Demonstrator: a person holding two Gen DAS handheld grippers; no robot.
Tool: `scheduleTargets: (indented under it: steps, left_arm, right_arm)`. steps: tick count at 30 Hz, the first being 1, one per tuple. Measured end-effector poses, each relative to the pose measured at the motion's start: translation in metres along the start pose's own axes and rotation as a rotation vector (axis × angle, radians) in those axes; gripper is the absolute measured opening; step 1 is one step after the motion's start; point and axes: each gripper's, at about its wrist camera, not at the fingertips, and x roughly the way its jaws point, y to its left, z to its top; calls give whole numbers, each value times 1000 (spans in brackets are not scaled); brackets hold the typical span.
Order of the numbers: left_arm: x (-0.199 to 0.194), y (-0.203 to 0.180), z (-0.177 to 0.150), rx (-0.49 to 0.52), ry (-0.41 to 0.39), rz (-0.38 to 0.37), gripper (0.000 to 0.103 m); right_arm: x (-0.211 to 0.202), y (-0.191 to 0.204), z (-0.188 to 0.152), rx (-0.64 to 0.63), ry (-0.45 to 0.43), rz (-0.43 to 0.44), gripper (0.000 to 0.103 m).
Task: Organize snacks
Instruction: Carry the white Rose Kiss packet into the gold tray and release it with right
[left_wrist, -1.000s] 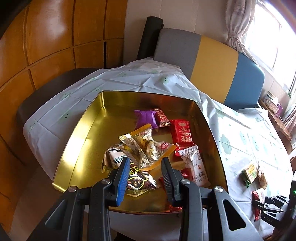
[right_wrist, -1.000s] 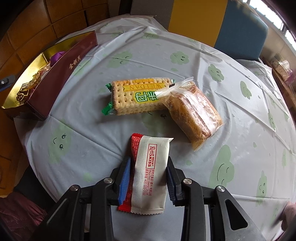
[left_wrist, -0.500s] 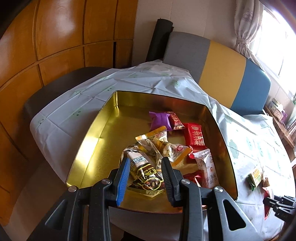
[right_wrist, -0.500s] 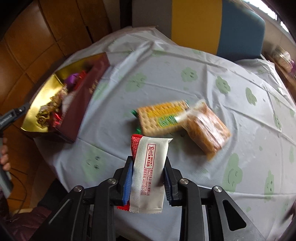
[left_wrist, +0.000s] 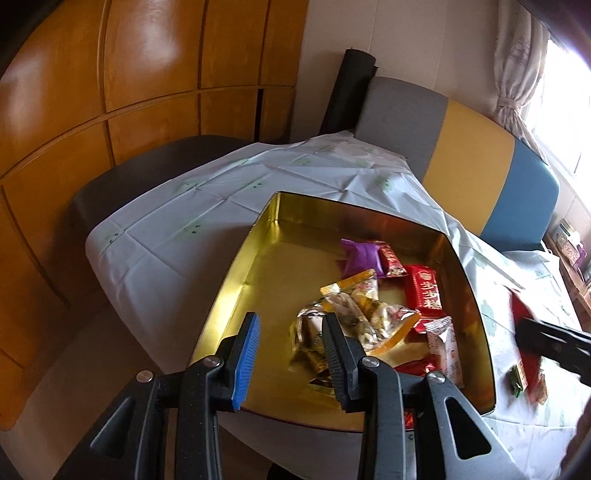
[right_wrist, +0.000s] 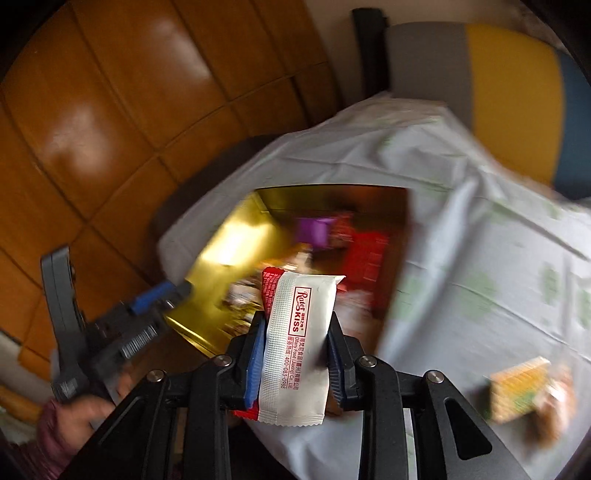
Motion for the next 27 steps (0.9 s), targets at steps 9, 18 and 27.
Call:
scheduleTargets:
  steps: [9,18,27]
  left_arm:
    - [7,11,-8,-13,25,9,35]
    - [8,2,-12,8,35,-4,35]
    - [2,-10,-12,50,28,-11,35]
  right_arm:
    - [79,0,-13,17,163,3,34]
    - [67,12,-30,-88,157,-43,11]
    - [53,8,-33,-76,127,-47,10]
